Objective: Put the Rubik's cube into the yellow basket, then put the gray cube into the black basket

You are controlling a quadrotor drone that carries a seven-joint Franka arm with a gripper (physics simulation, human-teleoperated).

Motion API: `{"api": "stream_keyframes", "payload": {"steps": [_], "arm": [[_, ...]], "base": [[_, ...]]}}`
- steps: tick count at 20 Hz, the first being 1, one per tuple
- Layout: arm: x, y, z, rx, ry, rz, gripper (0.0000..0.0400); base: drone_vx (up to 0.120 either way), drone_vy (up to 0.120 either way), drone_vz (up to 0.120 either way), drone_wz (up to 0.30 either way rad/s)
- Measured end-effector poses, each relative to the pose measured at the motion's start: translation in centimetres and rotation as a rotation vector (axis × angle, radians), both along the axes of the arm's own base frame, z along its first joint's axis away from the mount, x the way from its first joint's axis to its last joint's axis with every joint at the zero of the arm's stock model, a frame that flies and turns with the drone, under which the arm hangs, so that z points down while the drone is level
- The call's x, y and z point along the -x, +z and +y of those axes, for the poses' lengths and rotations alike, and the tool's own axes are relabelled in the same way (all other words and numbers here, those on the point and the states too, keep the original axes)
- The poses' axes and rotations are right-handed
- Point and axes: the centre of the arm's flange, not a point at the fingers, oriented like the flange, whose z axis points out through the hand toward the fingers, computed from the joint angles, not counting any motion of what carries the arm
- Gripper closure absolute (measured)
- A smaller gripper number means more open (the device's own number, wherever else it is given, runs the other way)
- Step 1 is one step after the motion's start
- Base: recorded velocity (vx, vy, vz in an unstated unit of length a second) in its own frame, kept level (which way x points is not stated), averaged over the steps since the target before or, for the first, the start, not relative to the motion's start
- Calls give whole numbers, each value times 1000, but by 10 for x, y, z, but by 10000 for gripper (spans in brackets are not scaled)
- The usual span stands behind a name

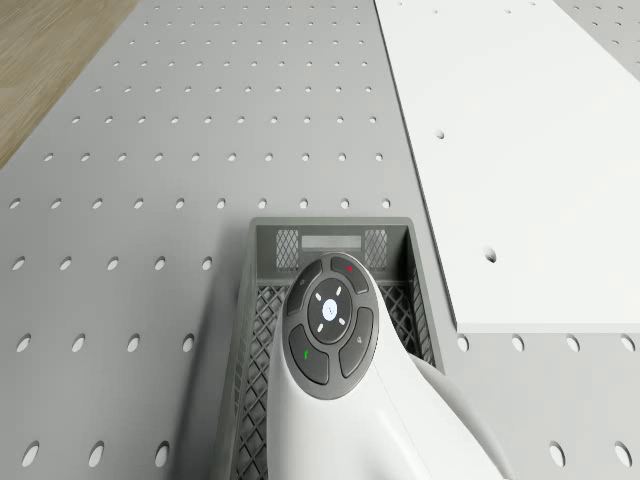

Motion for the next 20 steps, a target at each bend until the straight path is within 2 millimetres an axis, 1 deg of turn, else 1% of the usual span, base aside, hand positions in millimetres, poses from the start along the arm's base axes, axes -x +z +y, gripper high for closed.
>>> {"api": "stream_keyframes", "payload": {"steps": [5, 8, 11, 13, 16, 20], "arm": [[0, 19, 0, 0, 0, 0, 150], [0, 27, 0, 0, 0, 0, 150], [0, 32, 0, 0, 0, 0, 77], [0, 30, 0, 0, 0, 0, 47], [0, 21, 0, 0, 0, 0, 22], [0, 7, 0, 0, 0, 0, 8]], "base": [[0, 0, 0, 0], [0, 0, 0, 0], [0, 0, 0, 0], [0, 0, 0, 0], [0, 0, 0, 0], [0, 0, 0, 0]]}}
